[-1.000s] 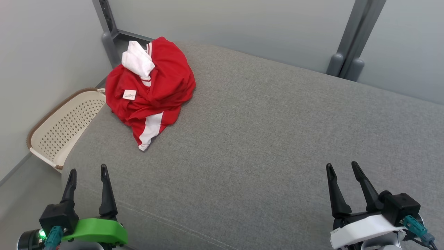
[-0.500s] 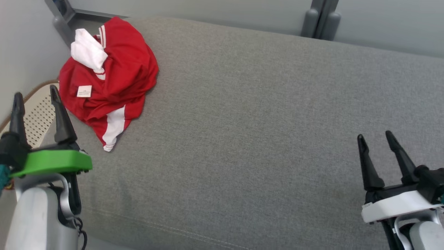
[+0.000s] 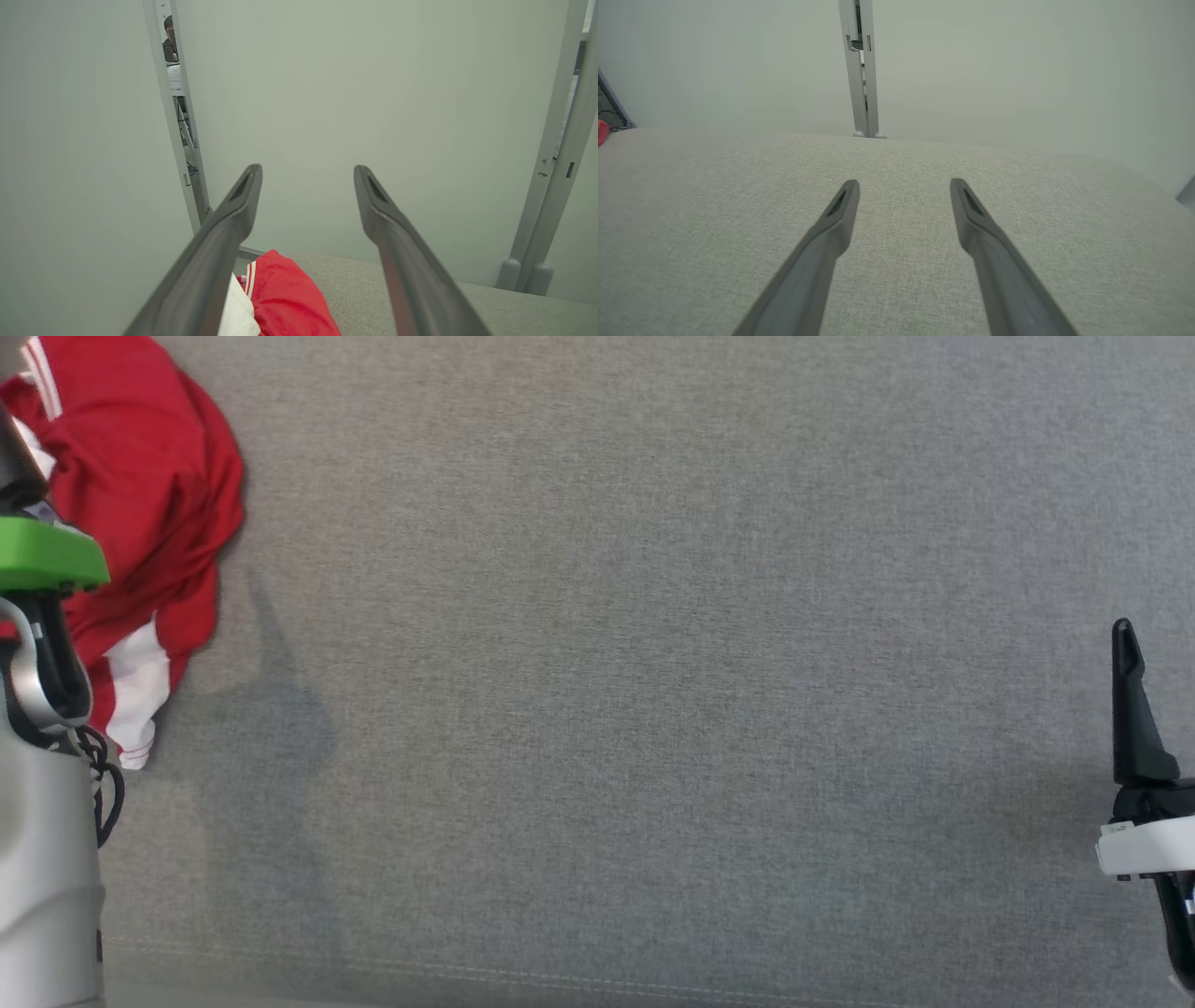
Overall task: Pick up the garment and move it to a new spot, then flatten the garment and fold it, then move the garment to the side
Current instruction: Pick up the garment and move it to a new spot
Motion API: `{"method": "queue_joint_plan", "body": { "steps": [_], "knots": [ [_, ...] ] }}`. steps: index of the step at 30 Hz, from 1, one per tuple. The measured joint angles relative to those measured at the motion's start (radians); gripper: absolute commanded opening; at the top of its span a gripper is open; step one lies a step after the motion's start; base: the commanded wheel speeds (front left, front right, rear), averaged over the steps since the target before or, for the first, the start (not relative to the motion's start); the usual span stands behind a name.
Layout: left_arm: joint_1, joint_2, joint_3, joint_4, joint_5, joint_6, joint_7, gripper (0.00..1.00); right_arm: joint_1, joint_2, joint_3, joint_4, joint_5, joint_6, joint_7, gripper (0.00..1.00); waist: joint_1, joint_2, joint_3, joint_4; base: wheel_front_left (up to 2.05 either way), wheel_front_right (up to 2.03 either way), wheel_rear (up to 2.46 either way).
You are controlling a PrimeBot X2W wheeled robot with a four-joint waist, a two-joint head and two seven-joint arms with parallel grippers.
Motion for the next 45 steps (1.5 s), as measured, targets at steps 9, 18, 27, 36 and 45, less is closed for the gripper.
{"method": "queue_joint_plan", "body": {
  "steps": [9,18,27,36,45],
  "knots": [
    [-0.115,0.041,0.005,0.185,-0.017,0.000,0.061,1.00,0.000,-0.023,-0.044,-0.041,0.002,0.000,0.008,1.00,0.0000,0.0000,0.103,-0.071,0.00,0.00,0.00],
    [-0.140,0.057,-0.010,0.424,-0.020,0.010,0.139,1.00,-0.006,-0.029,-0.055,-0.058,0.006,0.000,0.017,1.00,-0.0001,0.0000,0.171,-0.089,0.00,0.00,0.00],
    [-0.180,0.051,-0.027,0.593,-0.044,-0.018,0.217,1.00,-0.019,-0.032,-0.046,-0.060,0.008,0.000,0.021,1.00,-0.0001,0.0000,0.190,-0.094,0.00,0.00,0.00],
    [-0.226,0.059,-0.040,0.687,-0.052,-0.046,0.177,0.00,-0.030,-0.028,-0.030,-0.043,0.009,0.000,0.020,1.00,-0.0002,0.0000,0.181,-0.103,0.00,0.00,0.00],
    [-0.300,0.099,-0.058,0.686,-0.030,-0.070,0.020,0.00,-0.036,0.000,0.016,-0.001,0.009,0.000,0.007,1.00,-0.0002,0.0000,0.117,-0.100,0.00,0.00,0.00]
  ]
}}
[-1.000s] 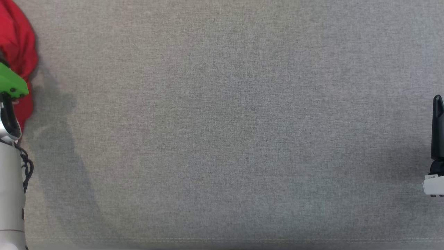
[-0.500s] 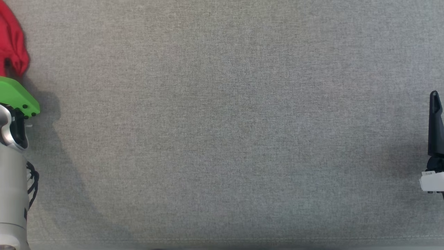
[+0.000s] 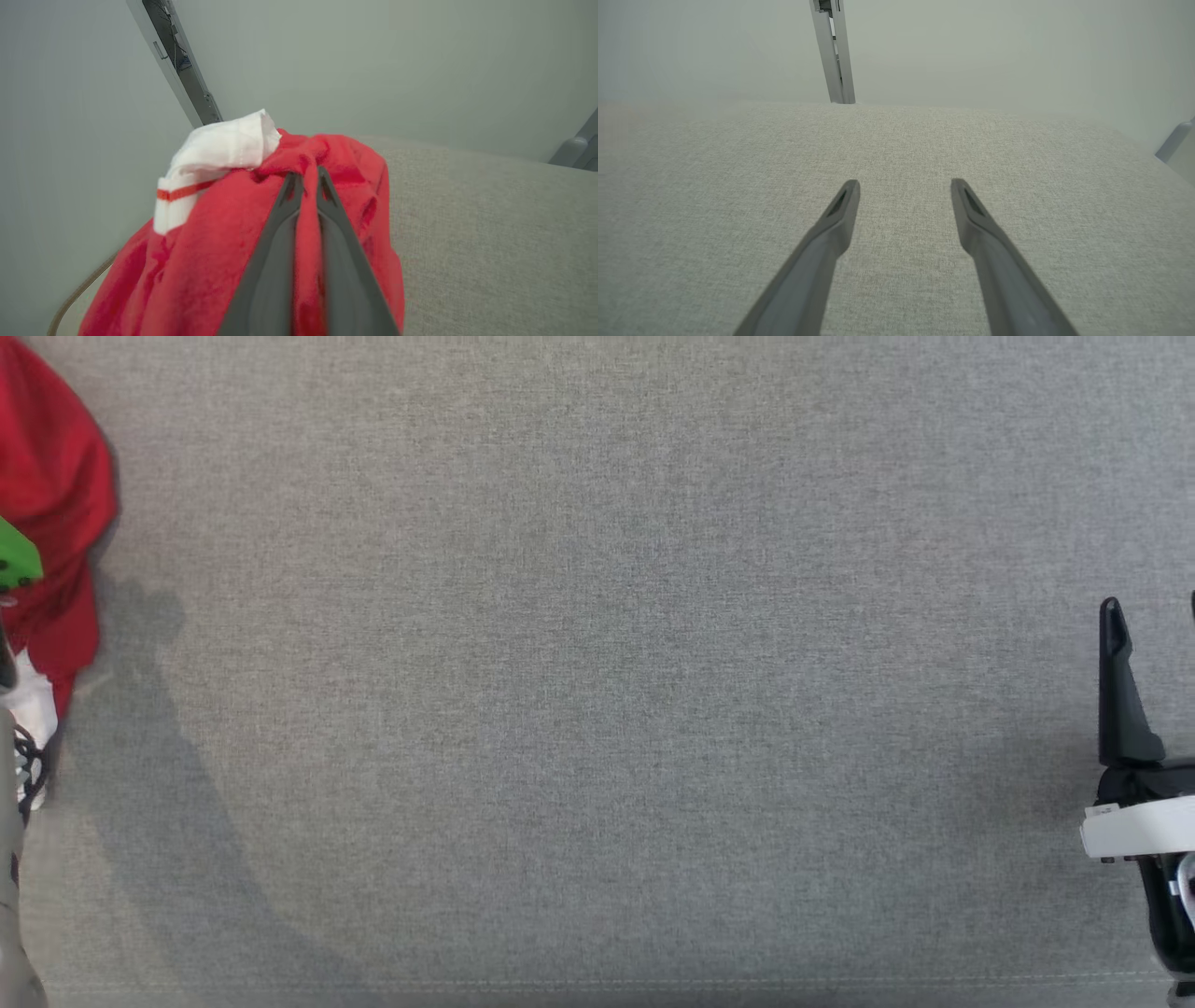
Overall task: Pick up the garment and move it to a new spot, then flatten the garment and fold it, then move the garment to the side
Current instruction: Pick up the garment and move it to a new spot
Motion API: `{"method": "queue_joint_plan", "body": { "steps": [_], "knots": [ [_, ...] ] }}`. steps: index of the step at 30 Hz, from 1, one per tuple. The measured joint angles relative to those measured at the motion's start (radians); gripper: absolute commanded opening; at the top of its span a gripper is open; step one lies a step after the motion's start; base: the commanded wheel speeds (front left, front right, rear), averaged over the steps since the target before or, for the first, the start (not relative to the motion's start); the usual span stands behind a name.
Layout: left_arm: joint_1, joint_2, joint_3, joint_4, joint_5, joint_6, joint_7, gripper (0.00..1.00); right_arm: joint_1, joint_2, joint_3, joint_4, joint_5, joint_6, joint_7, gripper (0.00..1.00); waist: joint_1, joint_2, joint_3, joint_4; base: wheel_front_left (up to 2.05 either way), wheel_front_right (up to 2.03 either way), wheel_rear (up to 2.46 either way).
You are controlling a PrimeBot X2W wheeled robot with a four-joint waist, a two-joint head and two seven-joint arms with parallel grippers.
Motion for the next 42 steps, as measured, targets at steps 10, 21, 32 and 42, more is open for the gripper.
{"method": "queue_joint_plan", "body": {
  "steps": [10,21,32,42],
  "knots": [
    [-0.088,0.012,-0.041,-0.153,0.039,-0.003,-0.041,0.00,-0.018,0.064,0.061,0.064,0.000,0.000,-0.027,1.00,0.0000,0.0000,-0.098,-0.007,0.00,0.00,0.00],
    [-0.200,-0.058,-0.161,-0.500,0.085,0.003,0.095,0.00,-0.046,0.144,0.140,0.136,0.002,0.000,-0.056,1.00,-0.0001,0.0000,-0.177,-0.093,0.00,0.00,0.00],
    [-0.223,-0.187,-0.316,-0.628,0.111,-0.032,0.224,0.00,-0.087,0.184,0.183,0.185,0.010,0.000,-0.066,1.00,-0.0001,0.0000,-0.213,-0.253,0.00,0.00,0.00],
    [-0.032,-0.292,-0.415,-0.582,0.073,-0.042,0.151,0.00,-0.088,0.196,0.181,0.183,0.017,0.000,-0.067,1.00,-0.0001,0.0001,-0.233,-0.368,0.00,0.00,0.00]
  ]
}}
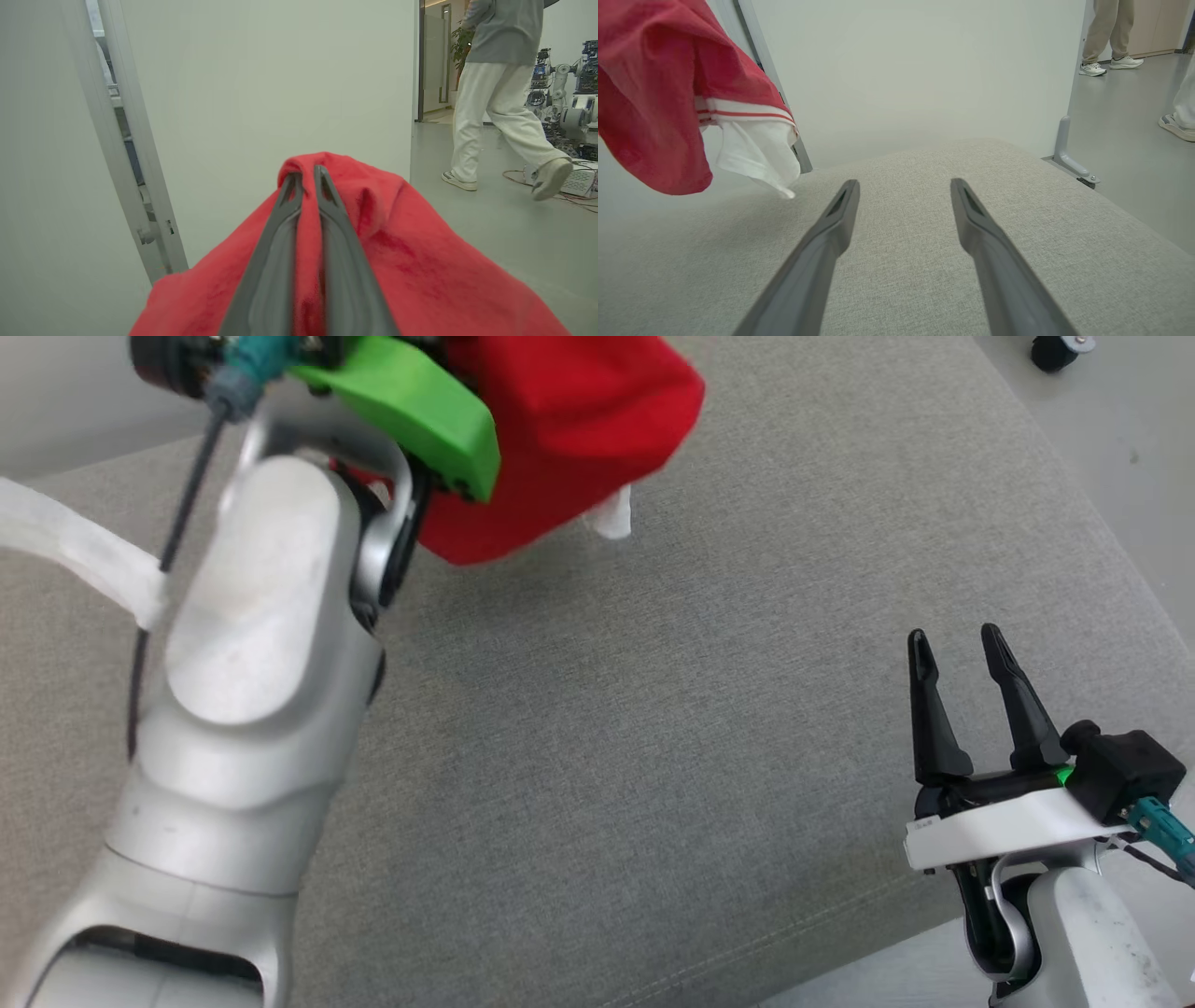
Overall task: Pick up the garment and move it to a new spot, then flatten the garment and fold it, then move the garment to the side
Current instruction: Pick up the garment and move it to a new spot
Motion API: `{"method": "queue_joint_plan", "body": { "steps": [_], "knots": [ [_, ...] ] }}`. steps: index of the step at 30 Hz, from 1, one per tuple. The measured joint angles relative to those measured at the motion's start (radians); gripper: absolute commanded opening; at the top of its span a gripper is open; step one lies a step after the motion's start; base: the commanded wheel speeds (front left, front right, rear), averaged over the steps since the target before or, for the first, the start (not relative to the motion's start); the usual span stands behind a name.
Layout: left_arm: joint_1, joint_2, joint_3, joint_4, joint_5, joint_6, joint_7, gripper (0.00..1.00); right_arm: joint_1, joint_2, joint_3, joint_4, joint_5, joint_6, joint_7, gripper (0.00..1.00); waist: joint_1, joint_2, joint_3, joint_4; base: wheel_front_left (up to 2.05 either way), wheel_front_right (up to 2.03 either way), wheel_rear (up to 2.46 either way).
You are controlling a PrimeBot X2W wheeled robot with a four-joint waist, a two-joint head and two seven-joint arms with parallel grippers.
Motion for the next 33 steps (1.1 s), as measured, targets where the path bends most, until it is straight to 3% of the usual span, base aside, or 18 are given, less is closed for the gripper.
{"method": "queue_joint_plan", "body": {
  "steps": [10,12,13,20,33],
  "knots": [
    [0.300,-0.040,-0.107,0.110,-0.085,0.034,-0.083,0.00,0.008,0.004,0.000,-0.016,-0.007,0.000,0.000,1.00,0.0000,0.0000,-0.008,0.004,0.00,0.00,0.00],
    [0.347,-0.043,-0.137,0.133,-0.096,0.034,-0.092,0.51,0.008,0.004,-0.002,-0.018,-0.008,0.000,0.000,1.00,0.0000,0.0000,-0.008,0.010,0.00,0.00,0.00],
    [0.366,-0.044,-0.150,0.141,-0.104,0.038,-0.101,1.00,0.009,0.005,-0.004,-0.018,-0.008,0.000,0.000,1.00,0.0000,0.0000,-0.009,0.013,0.00,0.00,0.00],
    [0.383,-0.045,-0.188,0.117,-0.146,0.072,-0.163,1.00,0.024,0.001,-0.011,-0.016,-0.012,0.000,0.000,1.00,0.0000,0.0000,-0.030,0.047,0.00,0.00,0.00],
    [0.442,0.040,-0.067,-0.001,-0.140,0.127,-0.207,1.00,0.073,-0.002,-0.014,-0.017,-0.033,0.000,0.000,1.00,0.0000,-0.0001,-0.095,0.142,0.00,0.00,0.00]
  ]
}}
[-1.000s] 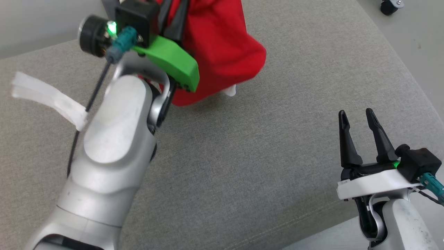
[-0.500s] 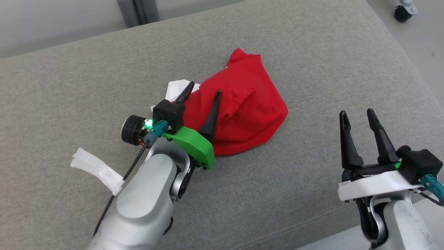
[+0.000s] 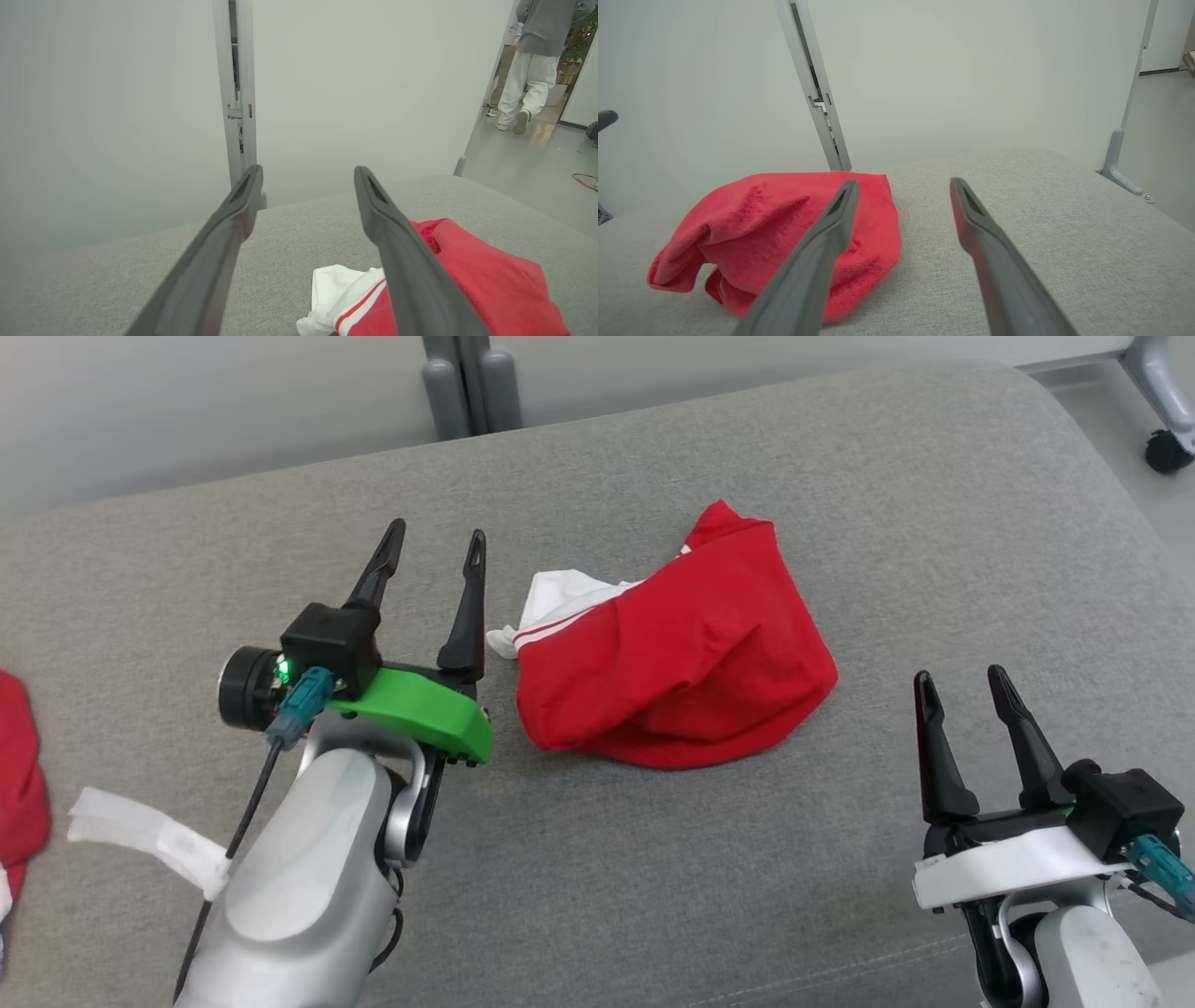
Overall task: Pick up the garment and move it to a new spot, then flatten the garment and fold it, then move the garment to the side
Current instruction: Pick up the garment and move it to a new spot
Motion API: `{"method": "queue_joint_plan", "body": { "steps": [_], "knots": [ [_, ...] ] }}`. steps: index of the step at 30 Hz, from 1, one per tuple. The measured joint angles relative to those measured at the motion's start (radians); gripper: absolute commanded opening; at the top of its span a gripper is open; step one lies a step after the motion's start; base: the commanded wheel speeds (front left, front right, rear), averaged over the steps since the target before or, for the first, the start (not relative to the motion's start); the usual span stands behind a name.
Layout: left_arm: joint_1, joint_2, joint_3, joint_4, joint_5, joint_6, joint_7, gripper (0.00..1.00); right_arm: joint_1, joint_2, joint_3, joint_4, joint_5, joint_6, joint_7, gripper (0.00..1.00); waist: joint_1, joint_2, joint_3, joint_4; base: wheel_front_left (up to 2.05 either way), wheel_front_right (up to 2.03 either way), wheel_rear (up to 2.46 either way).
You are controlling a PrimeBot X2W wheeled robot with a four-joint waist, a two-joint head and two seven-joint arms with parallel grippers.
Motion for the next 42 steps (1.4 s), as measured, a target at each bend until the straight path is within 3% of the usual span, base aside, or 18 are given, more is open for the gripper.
{"method": "queue_joint_plan", "body": {
  "steps": [20,30,42],
  "knots": [
    [0.352,0.099,0.192,-0.216,0.032,0.030,-0.002,1.00,0.058,-0.006,-0.011,0.006,-0.022,0.000,0.000,1.00,0.0000,0.0000,-0.102,0.171,0.00,0.00,0.00],
    [0.511,0.089,0.269,-0.309,0.070,0.020,-0.002,1.00,0.080,-0.003,0.005,0.014,-0.026,0.000,0.000,1.00,0.0000,0.0000,-0.155,0.204,0.00,0.00,0.00],
    [0.594,0.038,0.307,-0.332,0.117,-0.036,-0.002,1.00,0.098,-0.002,0.016,0.015,-0.017,0.000,0.005,1.00,-0.0001,0.0000,-0.170,0.210,0.00,0.00,0.00]
  ]
}}
